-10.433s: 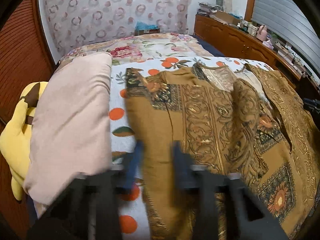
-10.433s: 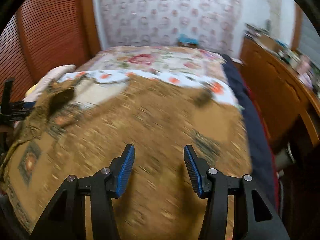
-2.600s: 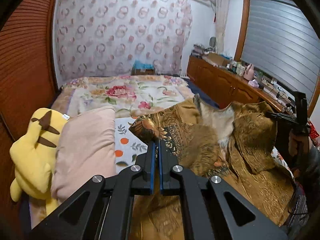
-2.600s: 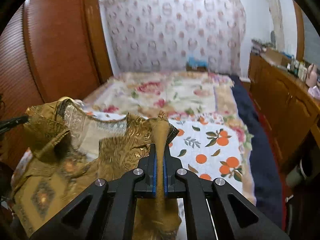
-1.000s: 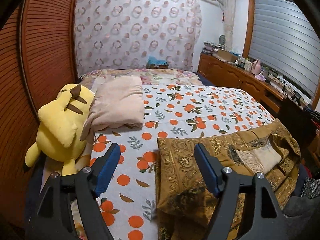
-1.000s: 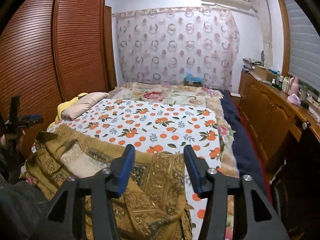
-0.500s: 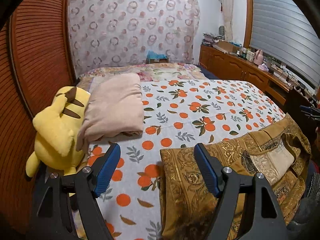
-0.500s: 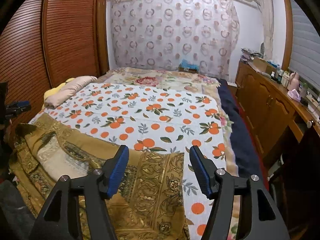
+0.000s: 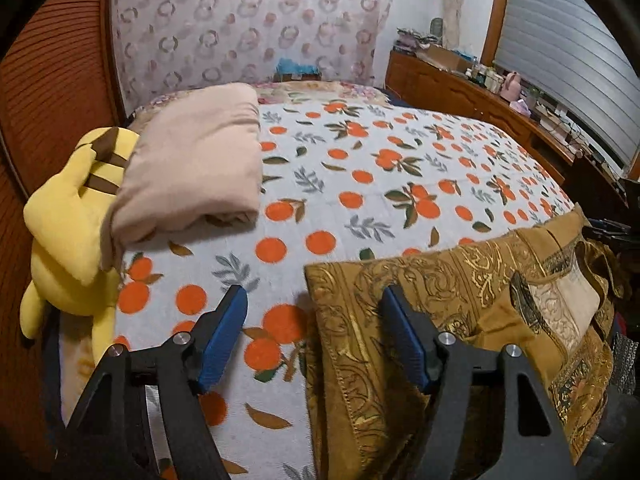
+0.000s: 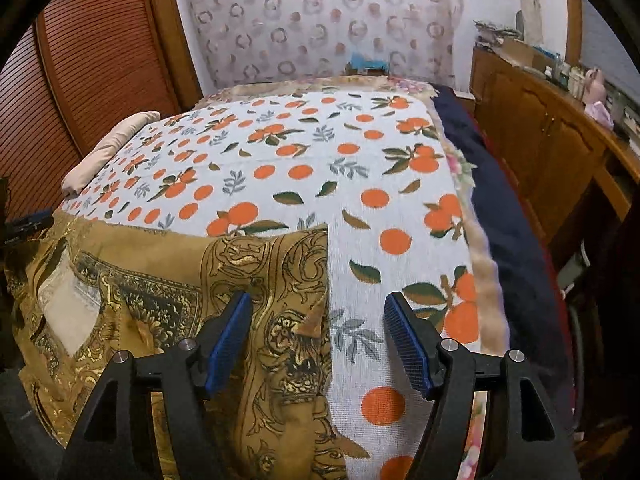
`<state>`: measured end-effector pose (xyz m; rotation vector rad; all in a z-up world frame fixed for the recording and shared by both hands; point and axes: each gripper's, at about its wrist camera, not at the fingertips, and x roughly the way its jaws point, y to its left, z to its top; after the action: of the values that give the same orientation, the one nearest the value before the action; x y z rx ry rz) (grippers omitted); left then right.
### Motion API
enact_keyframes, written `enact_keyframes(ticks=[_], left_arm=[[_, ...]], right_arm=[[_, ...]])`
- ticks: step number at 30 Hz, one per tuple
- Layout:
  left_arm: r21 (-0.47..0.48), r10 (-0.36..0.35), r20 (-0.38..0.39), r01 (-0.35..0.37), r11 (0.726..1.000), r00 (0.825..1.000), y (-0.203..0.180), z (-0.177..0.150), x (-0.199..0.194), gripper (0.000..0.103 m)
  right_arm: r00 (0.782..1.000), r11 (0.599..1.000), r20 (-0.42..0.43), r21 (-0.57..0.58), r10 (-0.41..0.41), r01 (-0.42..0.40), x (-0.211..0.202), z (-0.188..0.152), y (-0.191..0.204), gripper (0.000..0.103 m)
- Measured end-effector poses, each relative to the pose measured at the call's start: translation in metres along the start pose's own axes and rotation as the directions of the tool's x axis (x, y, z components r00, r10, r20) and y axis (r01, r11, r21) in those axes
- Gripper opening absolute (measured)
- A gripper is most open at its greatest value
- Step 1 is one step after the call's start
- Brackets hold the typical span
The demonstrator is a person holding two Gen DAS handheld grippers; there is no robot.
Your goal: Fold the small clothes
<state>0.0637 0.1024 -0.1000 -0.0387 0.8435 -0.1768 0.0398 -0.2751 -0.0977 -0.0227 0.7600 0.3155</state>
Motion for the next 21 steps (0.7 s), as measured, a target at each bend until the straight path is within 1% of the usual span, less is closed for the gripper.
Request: enact_keyframes(ticks=[3, 5, 6, 8, 9, 10, 11, 12, 13, 14, 15, 16, 18, 20, 21], left_arm=[[0.003, -0.014, -0.016, 0.014, 1.0, 1.0, -0.004, -0.001, 0.004, 0.07], [0.001, -0.018, -0.025, 0.018, 1.0, 1.0, -0.005, -0.002, 0.007, 0.067], [-0.006, -0.026, -0.028, 0.026, 1.0, 0.999, -0.004, -0.002, 0.008, 0.063], [-0.021, -0.053, -0.025, 0.052, 0.998, 0.998, -0.002, -0.003, 0.009, 0.053], [-0.025, -0.077, -0.027, 0.076, 0.997, 0.997, -0.002, -0.004, 0.009, 0.041], [-0.03, -0.1, -0.03, 0.1, 0.995, 0.994, -0.002, -0.004, 0.008, 0.032], [-0.031, -0.111, -0.031, 0.11, 0.993, 0.993, -0.003, -0.004, 0.007, 0.027], [-0.026, -0.121, -0.035, 0.12, 0.992, 0.992, -0.004, -0.004, 0.006, 0.014], [-0.024, -0.129, -0.036, 0.128, 0.991, 0.991, -0.005, -0.004, 0.005, 0.007], [-0.026, -0.14, -0.028, 0.139, 0.99, 0.99, -0.007, -0.004, 0.001, 0.007], [-0.025, -0.15, -0.019, 0.15, 0.988, 0.988, -0.009, -0.003, -0.003, 0.006], [-0.026, -0.161, -0.002, 0.161, 0.987, 0.987, -0.011, -0.002, -0.01, 0.005], [-0.024, -0.192, 0.053, 0.193, 0.981, 0.98, -0.016, 0.003, -0.029, 0.005], [-0.006, -0.216, 0.112, 0.218, 0.976, 0.97, -0.024, 0.009, -0.055, 0.005], [0.013, -0.225, 0.137, 0.226, 0.974, 0.965, -0.03, 0.012, -0.067, 0.005]], right_arm=[[1.0, 1.0, 0.002, -0.016, -0.003, 0.003, 0.002, 0.002, 0.002, 0.071], [1.0, 1.0, -0.002, -0.028, 0.009, -0.009, 0.007, 0.0, 0.006, 0.071], [1.0, 0.999, -0.004, -0.041, 0.017, -0.018, 0.007, 0.001, 0.009, 0.071], [1.0, 0.998, -0.008, -0.061, 0.029, -0.029, 0.008, -0.002, 0.015, 0.071], [0.999, 0.997, -0.009, -0.071, 0.034, -0.035, 0.008, -0.004, 0.018, 0.071], [0.999, 0.996, -0.013, -0.084, 0.042, -0.043, 0.008, -0.005, 0.022, 0.07], [0.999, 0.994, -0.015, -0.101, 0.045, -0.047, 0.007, -0.006, 0.027, 0.066], [0.999, 0.993, -0.017, -0.114, 0.04, -0.042, 0.007, -0.008, 0.03, 0.058], [0.999, 0.991, -0.019, -0.13, 0.036, -0.038, 0.005, -0.009, 0.034, 0.044], [0.999, 0.989, -0.022, -0.138, 0.041, -0.043, 0.004, -0.01, 0.035, 0.034], [0.998, 0.989, -0.028, -0.136, 0.061, -0.065, 0.003, -0.011, 0.035, 0.018], [0.997, 0.988, -0.023, -0.135, 0.074, -0.076, 0.0, -0.012, 0.034, 0.011], [0.998, 0.989, 0.009, -0.135, 0.067, -0.065, -0.012, -0.014, 0.034, 0.009], [0.994, 0.99, 0.072, -0.12, 0.08, -0.071, -0.032, -0.012, 0.035, 0.008], [0.989, 0.991, 0.116, -0.114, 0.089, -0.075, -0.05, -0.009, 0.034, 0.008]])
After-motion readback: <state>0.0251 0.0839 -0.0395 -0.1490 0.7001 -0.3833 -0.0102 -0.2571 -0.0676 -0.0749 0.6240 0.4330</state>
